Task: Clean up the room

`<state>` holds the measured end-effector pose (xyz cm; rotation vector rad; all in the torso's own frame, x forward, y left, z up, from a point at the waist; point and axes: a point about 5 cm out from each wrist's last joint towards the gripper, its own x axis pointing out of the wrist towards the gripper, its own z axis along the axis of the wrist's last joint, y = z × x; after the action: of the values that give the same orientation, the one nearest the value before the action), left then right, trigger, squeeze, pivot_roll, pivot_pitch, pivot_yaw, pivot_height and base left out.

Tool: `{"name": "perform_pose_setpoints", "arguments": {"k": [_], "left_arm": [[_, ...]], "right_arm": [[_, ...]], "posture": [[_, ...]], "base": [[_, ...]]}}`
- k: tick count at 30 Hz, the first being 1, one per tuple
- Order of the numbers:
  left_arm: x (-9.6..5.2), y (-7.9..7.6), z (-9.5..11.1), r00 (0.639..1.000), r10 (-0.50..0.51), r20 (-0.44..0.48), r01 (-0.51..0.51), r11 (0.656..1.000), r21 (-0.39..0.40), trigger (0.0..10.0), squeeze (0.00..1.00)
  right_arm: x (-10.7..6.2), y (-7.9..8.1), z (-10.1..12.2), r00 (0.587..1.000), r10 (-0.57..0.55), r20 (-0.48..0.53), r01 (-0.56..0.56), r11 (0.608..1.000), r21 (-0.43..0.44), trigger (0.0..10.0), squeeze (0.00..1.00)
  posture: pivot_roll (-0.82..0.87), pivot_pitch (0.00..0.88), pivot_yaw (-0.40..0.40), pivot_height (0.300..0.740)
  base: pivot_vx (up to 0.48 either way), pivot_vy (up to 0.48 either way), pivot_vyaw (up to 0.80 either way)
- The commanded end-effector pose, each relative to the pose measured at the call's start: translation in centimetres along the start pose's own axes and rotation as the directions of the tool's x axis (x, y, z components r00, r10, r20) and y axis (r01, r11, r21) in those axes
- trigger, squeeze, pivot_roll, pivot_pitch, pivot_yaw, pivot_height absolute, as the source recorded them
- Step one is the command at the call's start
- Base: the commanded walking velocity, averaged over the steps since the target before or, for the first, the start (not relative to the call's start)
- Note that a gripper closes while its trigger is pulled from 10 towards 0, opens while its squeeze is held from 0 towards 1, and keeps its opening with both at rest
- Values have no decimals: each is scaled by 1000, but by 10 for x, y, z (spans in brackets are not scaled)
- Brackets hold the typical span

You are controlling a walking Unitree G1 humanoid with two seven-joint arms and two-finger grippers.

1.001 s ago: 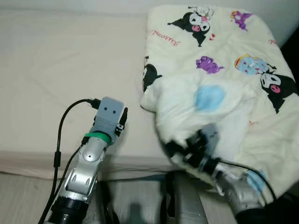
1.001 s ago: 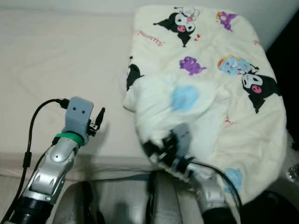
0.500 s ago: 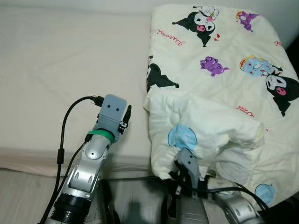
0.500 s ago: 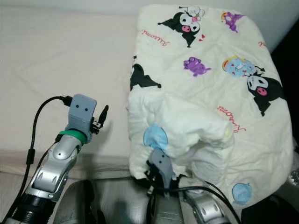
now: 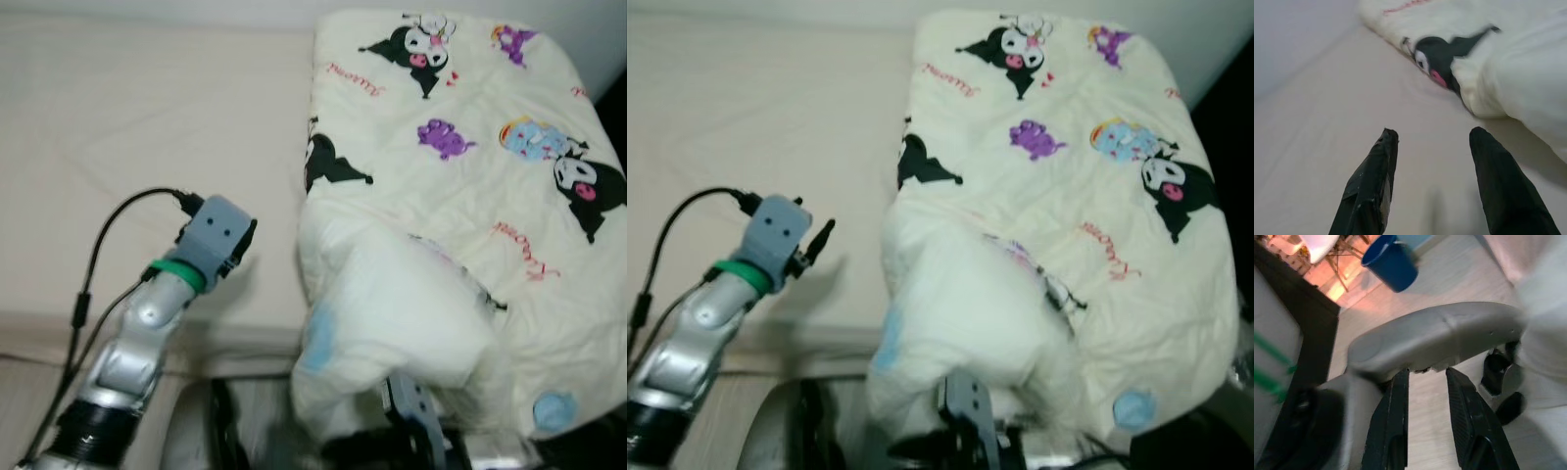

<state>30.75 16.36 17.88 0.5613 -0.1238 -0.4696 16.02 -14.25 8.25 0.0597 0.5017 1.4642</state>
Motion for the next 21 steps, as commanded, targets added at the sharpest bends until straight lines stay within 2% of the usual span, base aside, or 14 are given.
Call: {"name": "perform_pose_setpoints", "arguments": {"k": [1, 2, 3, 5, 7, 8, 9, 11, 12, 14, 16, 18, 20, 21], "left_arm": [[-6, -9, 0, 992, -128, 5, 128, 991, -31, 10000, 0], [-6, -9, 0, 992, -128, 5, 128, 991, -31, 10000, 0], [-13, -10, 3, 978, -210, 15, 211, 974, -83, 10000, 0], [-14, -12, 5, 971, -238, 30, 240, 962, -131, 10000, 0], [-14, -12, 5, 971, -238, 30, 240, 962, -131, 10000, 0], [-13, -16, 10, 966, -253, 60, 260, 944, -203, 10000, 0], [-13, -16, 10, 966, -253, 60, 260, 944, -203, 10000, 0], [-7, -22, 12, 967, -241, 79, 253, 930, -268, 10000, 0], [-5, -24, 13, 968, -237, 81, 251, 927, -280, 10000, 0], [-1, -29, 11, 966, -246, 80, 258, 924, -284, 10000, 0], [0, -31, 11, 965, -250, 79, 263, 922, -284, 10000, 0], [10, -36, 12, 971, -226, 76, 239, 928, -287, 10000, 0], [10, -36, 12, 971, -226, 76, 239, 928, -287, 10000, 0], [19, -36, 10, 984, -171, 50, 178, 936, -305, 10000, 0]], "right_arm": [[2, 7, -8, 1000, -1, -27, 1, 1000, 12, 10000, 0], [2, 7, -8, 1000, -1, -27, 1, 1000, 12, 10000, 0], [-2, 2, -10, 996, -88, -23, 89, 996, 10, 10000, 0], [-5, -2, -5, 989, -148, 28, 147, 989, 11, 10000, 0], [-5, -2, -5, 989, -148, 28, 147, 989, 11, 10000, 0], [-10, -8, 12, 961, -233, 151, 232, 972, 22, 10000, 0], [-10, -8, 12, 961, -233, 151, 232, 972, 22, 10000, 0], [-18, -12, 47, 871, -298, 391, 301, 952, 57, 10000, 0], [-20, -12, 54, 842, -305, 444, 309, 949, 66, 10000, 0], [-27, -17, 80, 727, -324, 605, 320, 940, 118, 10000, 0], [-30, -18, 89, 678, -327, 659, 317, 938, 140, 10000, 0], [-33, -51, 89, 559, -497, 663, 449, 854, 263, 10000, 0], [-33, -51, 89, 559, -497, 663, 449, 854, 263, 10000, 0], [-35, -84, 73, 475, -683, 555, 582, 717, 383, 10000, 0]], "posture": [[-61, 162, 54, 586], [-61, 162, 54, 586], [-58, 165, 50, 586], [-60, 167, 47, 586], [-60, 167, 47, 586], [-65, 169, 46, 586], [-65, 169, 46, 586], [-72, 172, 48, 586], [-72, 172, 48, 586], [-83, 172, 50, 586], [-83, 172, 50, 586], [-81, 170, 50, 586], [-81, 170, 50, 586], [-80, 170, 53, 586]], "base": [[0, 0, 0], [0, 0, 0], [0, 0, 0], [0, 0, 0], [0, 0, 0], [0, 0, 0], [0, 0, 0], [0, 0, 0], [0, 0, 0], [0, 0, 0], [0, 0, 0], [0, 0, 0], [0, 0, 0], [0, 0, 0]]}}
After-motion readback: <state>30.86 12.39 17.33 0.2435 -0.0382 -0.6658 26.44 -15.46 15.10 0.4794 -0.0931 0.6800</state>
